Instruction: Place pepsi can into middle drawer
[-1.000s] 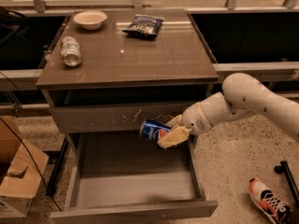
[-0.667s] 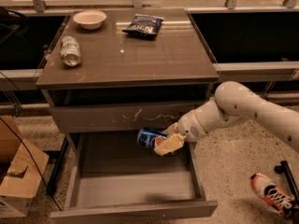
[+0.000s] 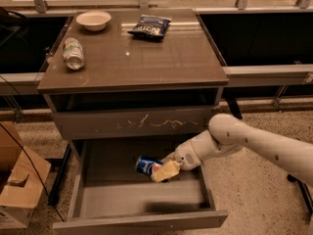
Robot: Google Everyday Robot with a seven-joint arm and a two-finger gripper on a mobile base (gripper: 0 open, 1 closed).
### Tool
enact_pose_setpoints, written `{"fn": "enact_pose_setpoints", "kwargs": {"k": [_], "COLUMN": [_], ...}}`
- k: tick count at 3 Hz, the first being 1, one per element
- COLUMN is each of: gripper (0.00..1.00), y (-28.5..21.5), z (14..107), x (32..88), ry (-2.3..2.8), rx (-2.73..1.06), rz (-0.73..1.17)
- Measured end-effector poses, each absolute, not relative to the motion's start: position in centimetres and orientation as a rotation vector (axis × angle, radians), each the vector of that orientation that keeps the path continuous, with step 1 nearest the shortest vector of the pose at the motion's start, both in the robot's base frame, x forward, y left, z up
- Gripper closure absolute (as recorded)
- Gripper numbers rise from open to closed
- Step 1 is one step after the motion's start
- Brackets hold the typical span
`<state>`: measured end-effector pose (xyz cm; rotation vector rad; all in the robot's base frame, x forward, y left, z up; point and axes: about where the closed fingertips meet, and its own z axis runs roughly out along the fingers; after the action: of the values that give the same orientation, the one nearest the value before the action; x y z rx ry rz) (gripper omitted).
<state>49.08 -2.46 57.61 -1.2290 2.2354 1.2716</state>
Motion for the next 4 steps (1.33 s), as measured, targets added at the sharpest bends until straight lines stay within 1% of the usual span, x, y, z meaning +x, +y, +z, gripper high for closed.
{"fn": "enact_pose_setpoints", "kwargs": {"k": [1,2,4], "gripper": [1.00,0.80,0.33], "y": [-0.8,-0.1,0.1], "z": [53.2,50.3,44.5], "x": [49.6,50.6,50.7], "ry": [2.260,2.276,2.361], "rx": [-1.138,-1.055,-0.863], "rz": [1.345,1.366,1.372]}}
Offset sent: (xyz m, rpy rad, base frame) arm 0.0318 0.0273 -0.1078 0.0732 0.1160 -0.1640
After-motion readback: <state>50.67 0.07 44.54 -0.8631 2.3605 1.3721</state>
